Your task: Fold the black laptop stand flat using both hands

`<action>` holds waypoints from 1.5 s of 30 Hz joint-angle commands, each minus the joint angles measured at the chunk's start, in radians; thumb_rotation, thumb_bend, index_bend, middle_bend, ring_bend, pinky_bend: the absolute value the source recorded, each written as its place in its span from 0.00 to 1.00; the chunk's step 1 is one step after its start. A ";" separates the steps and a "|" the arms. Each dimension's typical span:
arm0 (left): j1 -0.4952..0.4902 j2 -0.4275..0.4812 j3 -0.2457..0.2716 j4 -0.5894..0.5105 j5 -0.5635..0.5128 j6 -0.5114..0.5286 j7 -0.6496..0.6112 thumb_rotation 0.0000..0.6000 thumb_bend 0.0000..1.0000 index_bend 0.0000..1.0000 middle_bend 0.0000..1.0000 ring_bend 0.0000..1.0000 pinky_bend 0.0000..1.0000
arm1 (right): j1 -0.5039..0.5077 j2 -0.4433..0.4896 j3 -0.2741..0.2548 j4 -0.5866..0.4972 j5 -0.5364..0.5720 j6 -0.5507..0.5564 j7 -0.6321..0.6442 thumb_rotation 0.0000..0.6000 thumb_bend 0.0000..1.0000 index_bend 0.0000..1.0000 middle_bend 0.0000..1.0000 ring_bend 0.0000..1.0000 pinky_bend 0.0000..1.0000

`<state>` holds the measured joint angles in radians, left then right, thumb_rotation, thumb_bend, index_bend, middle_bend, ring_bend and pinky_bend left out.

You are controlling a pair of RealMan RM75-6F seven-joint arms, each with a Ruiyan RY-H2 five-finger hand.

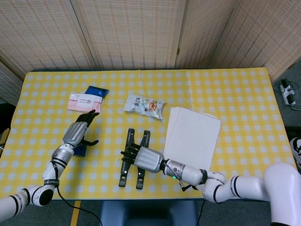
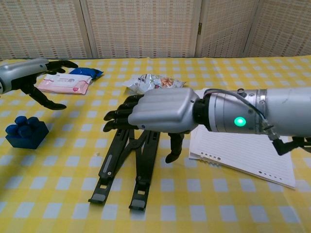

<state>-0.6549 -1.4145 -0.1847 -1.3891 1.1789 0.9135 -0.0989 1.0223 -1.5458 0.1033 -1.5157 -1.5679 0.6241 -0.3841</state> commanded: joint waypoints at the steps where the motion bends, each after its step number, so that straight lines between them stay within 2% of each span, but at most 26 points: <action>1: 0.005 0.008 0.002 -0.001 0.007 0.002 -0.010 1.00 0.25 0.00 0.00 0.00 0.00 | 0.062 -0.027 0.018 0.043 0.034 -0.075 -0.024 1.00 0.13 0.00 0.00 0.00 0.00; 11: 0.011 0.012 0.005 0.024 0.005 -0.024 -0.055 1.00 0.25 0.00 0.00 0.00 0.00 | 0.161 -0.124 0.001 0.168 0.070 -0.191 -0.054 1.00 0.13 0.00 0.00 0.00 0.00; 29: 0.017 -0.003 0.004 0.087 0.005 -0.055 -0.116 1.00 0.25 0.00 0.00 0.00 0.00 | 0.239 -0.181 -0.015 0.257 0.088 -0.231 0.010 1.00 0.13 0.00 0.00 0.00 0.00; 37: 0.020 -0.010 0.005 0.094 0.011 -0.056 -0.124 1.00 0.25 0.00 0.00 0.00 0.00 | 0.252 -0.182 -0.025 0.264 0.087 -0.221 0.029 1.00 0.13 0.01 0.13 0.00 0.00; 41: 0.020 -0.010 0.005 0.094 0.011 -0.058 -0.124 1.00 0.25 0.00 0.00 0.00 0.00 | 0.255 -0.184 -0.031 0.271 0.075 -0.205 0.047 1.00 0.13 0.11 0.21 0.01 0.00; 45: 0.023 -0.009 0.007 0.092 0.012 -0.057 -0.122 1.00 0.25 0.00 0.00 0.00 0.00 | 0.251 -0.180 -0.039 0.275 0.051 -0.172 0.076 1.00 0.13 0.15 0.23 0.03 0.00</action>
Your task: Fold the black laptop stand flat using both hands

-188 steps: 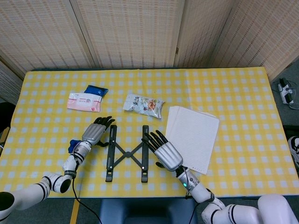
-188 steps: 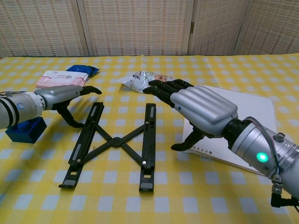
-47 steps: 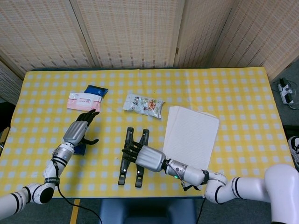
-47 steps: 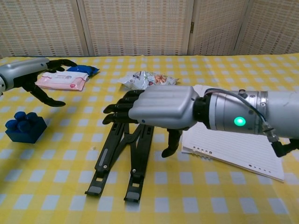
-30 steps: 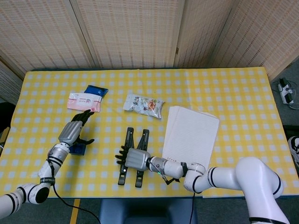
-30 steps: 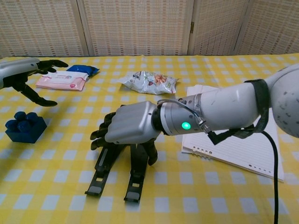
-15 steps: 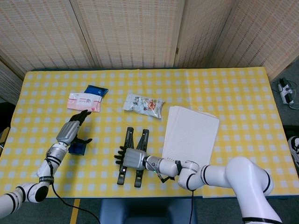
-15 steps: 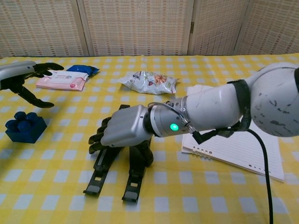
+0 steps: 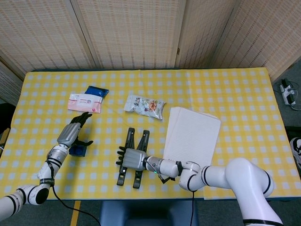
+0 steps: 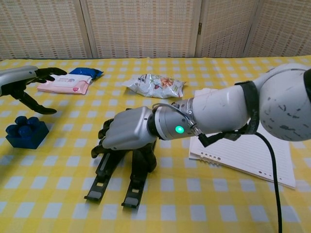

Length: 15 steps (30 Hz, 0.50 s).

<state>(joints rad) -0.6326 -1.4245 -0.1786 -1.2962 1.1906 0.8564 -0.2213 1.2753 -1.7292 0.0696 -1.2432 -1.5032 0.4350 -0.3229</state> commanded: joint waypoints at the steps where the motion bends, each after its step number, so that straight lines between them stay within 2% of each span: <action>1: 0.001 0.002 0.001 -0.002 0.000 0.000 0.001 1.00 0.25 0.00 0.00 0.00 0.00 | -0.003 0.006 -0.007 0.001 -0.018 0.024 0.020 1.00 0.13 0.16 0.24 0.04 0.00; 11: 0.001 0.010 -0.002 -0.019 0.001 -0.002 0.006 1.00 0.25 0.00 0.00 0.00 0.00 | -0.022 0.029 -0.034 -0.011 -0.079 0.114 0.071 1.00 0.13 0.23 0.29 0.09 0.00; 15: 0.000 0.013 -0.004 -0.026 -0.001 -0.003 0.008 1.00 0.25 0.00 0.00 0.00 0.00 | -0.038 0.050 -0.054 -0.021 -0.119 0.173 0.099 1.00 0.14 0.30 0.33 0.13 0.00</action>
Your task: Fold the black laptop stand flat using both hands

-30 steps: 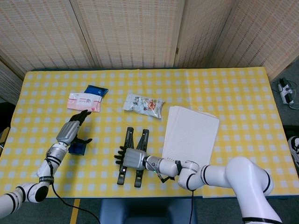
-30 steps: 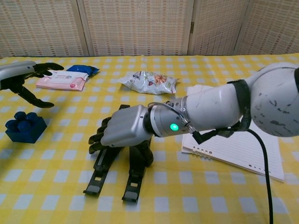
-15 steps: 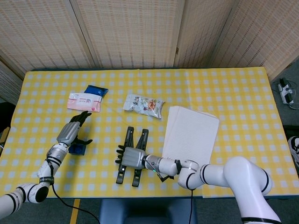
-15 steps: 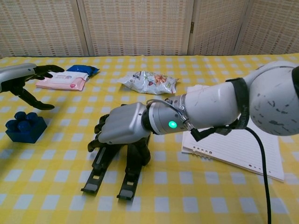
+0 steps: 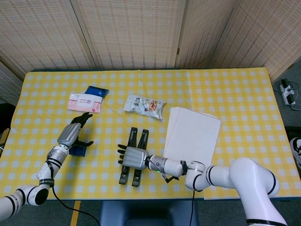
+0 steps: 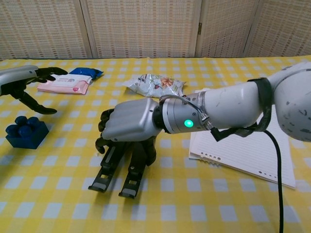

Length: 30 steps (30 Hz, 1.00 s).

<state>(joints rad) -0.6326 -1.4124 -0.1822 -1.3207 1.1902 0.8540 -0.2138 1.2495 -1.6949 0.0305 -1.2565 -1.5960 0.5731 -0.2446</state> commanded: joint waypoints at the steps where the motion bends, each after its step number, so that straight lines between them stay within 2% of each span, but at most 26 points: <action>1: 0.000 0.001 -0.001 -0.003 -0.001 -0.001 0.000 1.00 0.25 0.00 0.00 0.00 0.00 | -0.018 0.020 -0.020 -0.009 -0.037 0.052 0.030 1.00 0.14 0.32 0.34 0.14 0.00; 6: -0.003 0.002 -0.002 -0.013 -0.001 -0.003 0.003 1.00 0.25 0.00 0.00 0.00 0.00 | -0.037 0.032 -0.048 0.003 -0.081 0.111 0.062 1.00 0.15 0.45 0.41 0.21 0.00; 10: -0.005 0.002 -0.003 -0.023 -0.004 -0.001 0.014 1.00 0.25 0.00 0.00 0.00 0.00 | -0.048 0.029 -0.065 0.023 -0.114 0.156 0.090 1.00 0.16 0.54 0.47 0.27 0.04; 16: -0.006 0.003 -0.005 -0.035 -0.012 0.002 0.030 1.00 0.25 0.00 0.00 0.00 0.00 | -0.055 0.032 -0.073 0.036 -0.132 0.181 0.109 1.00 0.17 0.60 0.50 0.32 0.07; 18: -0.006 0.004 -0.005 -0.038 -0.015 0.002 0.037 1.00 0.25 0.00 0.00 0.00 0.00 | -0.056 0.036 -0.076 0.031 -0.132 0.177 0.111 1.00 0.17 0.54 0.45 0.29 0.06; 20: -0.006 0.006 -0.004 -0.042 -0.017 0.003 0.044 1.00 0.25 0.00 0.00 0.00 0.00 | -0.058 0.043 -0.077 0.023 -0.125 0.166 0.101 1.00 0.17 0.39 0.34 0.23 0.04; 22: -0.007 0.007 -0.004 -0.045 -0.019 0.004 0.051 1.00 0.25 0.00 0.00 0.00 0.00 | -0.060 0.052 -0.074 0.008 -0.112 0.149 0.079 1.00 0.17 0.11 0.13 0.10 0.00; 23: -0.007 0.009 -0.004 -0.047 -0.019 0.005 0.055 1.00 0.25 0.00 0.00 0.00 0.00 | -0.065 0.058 -0.069 -0.006 -0.099 0.140 0.062 1.00 0.17 0.04 0.06 0.05 0.00; 25: -0.007 0.012 -0.005 -0.052 -0.019 0.010 0.062 1.00 0.25 0.00 0.00 0.00 0.00 | -0.077 0.072 -0.058 -0.033 -0.074 0.137 0.026 1.00 0.17 0.00 0.00 0.00 0.00; 30: -0.006 0.035 -0.014 -0.069 -0.021 0.034 0.094 1.00 0.25 0.00 0.00 0.00 0.00 | -0.145 0.122 -0.035 -0.117 -0.019 0.204 -0.059 1.00 0.17 0.00 0.00 0.00 0.00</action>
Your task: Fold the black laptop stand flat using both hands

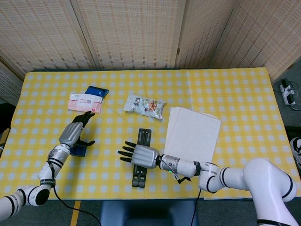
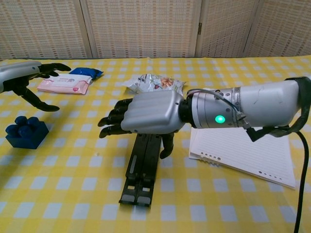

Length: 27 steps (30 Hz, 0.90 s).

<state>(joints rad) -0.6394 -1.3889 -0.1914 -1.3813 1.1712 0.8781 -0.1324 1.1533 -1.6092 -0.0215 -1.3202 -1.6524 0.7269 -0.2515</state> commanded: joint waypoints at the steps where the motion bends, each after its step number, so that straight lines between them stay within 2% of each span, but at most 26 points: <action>1: 0.003 0.018 -0.008 -0.014 -0.004 0.020 0.023 1.00 0.25 0.00 0.00 0.00 0.00 | -0.070 0.051 0.021 -0.071 0.050 0.074 -0.071 1.00 0.17 0.00 0.00 0.00 0.00; 6: 0.036 0.046 -0.005 -0.019 0.013 0.140 0.136 1.00 0.29 0.00 0.00 0.00 0.00 | -0.220 0.158 0.026 -0.196 0.139 0.239 -0.174 1.00 0.17 0.00 0.00 0.02 0.00; 10: 0.075 0.060 0.010 -0.024 0.020 0.235 0.237 1.00 0.29 0.01 0.00 0.00 0.00 | -0.341 0.234 0.020 -0.283 0.181 0.384 -0.183 1.00 0.17 0.00 0.09 0.08 0.00; 16: 0.157 0.078 0.031 -0.043 0.034 0.353 0.253 1.00 0.29 0.05 0.00 0.00 0.00 | -0.506 0.343 -0.004 -0.369 0.222 0.559 -0.184 1.00 0.17 0.01 0.11 0.11 0.00; 21: 0.237 0.121 0.067 -0.083 0.078 0.436 0.216 1.00 0.29 0.07 0.00 0.00 0.00 | -0.639 0.431 -0.029 -0.400 0.227 0.687 -0.086 1.00 0.17 0.01 0.08 0.07 0.00; 27: 0.336 0.163 0.114 -0.140 0.124 0.538 0.197 1.00 0.29 0.07 0.00 0.00 0.00 | -0.771 0.479 -0.065 -0.358 0.195 0.793 0.039 1.00 0.17 0.00 0.01 0.04 0.00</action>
<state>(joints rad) -0.3296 -1.2431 -0.0964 -1.5012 1.2767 1.3909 0.0689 0.4250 -1.1559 -0.0674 -1.6917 -1.4465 1.4906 -0.2476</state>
